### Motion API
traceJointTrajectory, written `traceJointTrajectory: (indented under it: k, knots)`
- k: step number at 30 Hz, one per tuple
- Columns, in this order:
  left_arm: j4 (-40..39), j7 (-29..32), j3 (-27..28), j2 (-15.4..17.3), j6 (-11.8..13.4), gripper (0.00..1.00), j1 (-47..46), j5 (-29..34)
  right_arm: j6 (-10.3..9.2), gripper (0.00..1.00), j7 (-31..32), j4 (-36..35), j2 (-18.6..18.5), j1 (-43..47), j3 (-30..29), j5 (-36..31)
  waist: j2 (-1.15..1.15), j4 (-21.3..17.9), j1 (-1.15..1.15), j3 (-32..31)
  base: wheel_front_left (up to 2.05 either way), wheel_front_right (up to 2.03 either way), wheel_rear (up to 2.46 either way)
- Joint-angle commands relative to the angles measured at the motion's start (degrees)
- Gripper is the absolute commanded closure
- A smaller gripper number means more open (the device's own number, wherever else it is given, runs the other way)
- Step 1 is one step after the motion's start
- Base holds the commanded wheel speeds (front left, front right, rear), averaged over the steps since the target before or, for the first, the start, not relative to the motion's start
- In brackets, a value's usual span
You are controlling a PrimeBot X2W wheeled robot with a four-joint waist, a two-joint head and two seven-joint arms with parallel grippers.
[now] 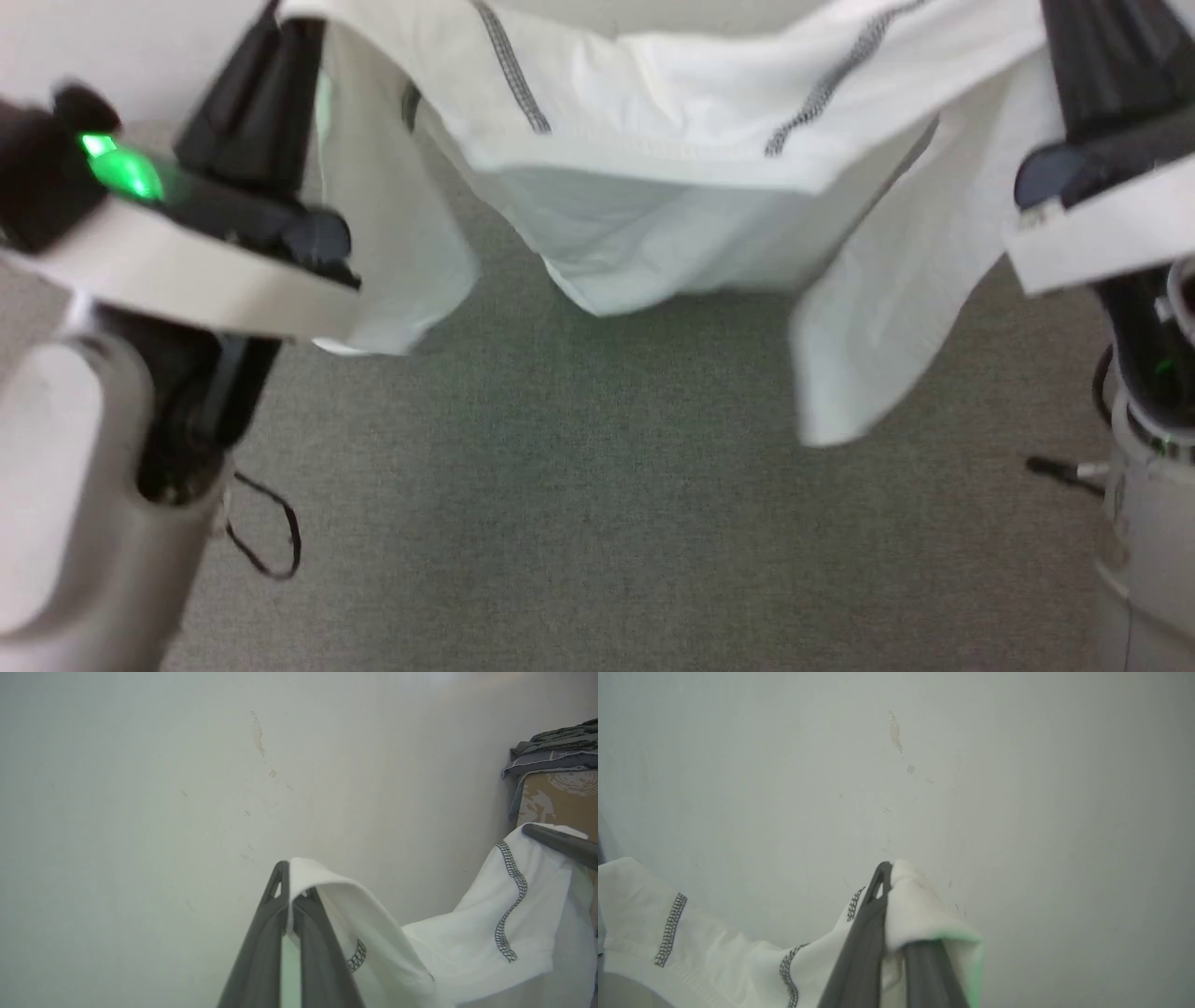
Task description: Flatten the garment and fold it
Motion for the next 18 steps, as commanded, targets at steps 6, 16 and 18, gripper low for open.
traceJointTrajectory:
  k: [6, 16, 18]
  knots:
    - [3.05, 8.97, -0.46, 0.78, 0.76, 1.00, -10.68, -2.15, -0.05, 1.00, 6.48, 3.96, 0.07, -9.02, 0.43, 0.40, 0.00, -0.56, 0.01, -3.43, 0.00, 0.00, 0.00]
    - [10.44, 19.16, -1.75, 0.65, 0.68, 1.00, -21.49, -5.66, -0.05, 1.00, 15.63, 10.20, 0.07, -19.77, 0.18, -0.17, 0.00, -0.87, 0.01, -0.03, 0.00, 0.00, 0.00]
    - [12.22, 19.82, -1.37, 0.61, 1.15, 1.00, -23.13, -5.81, -0.05, 1.00, 16.66, 12.23, 0.07, -21.71, 0.33, -0.42, 0.00, -1.46, 0.01, 1.65, 0.00, 0.00, 0.00]
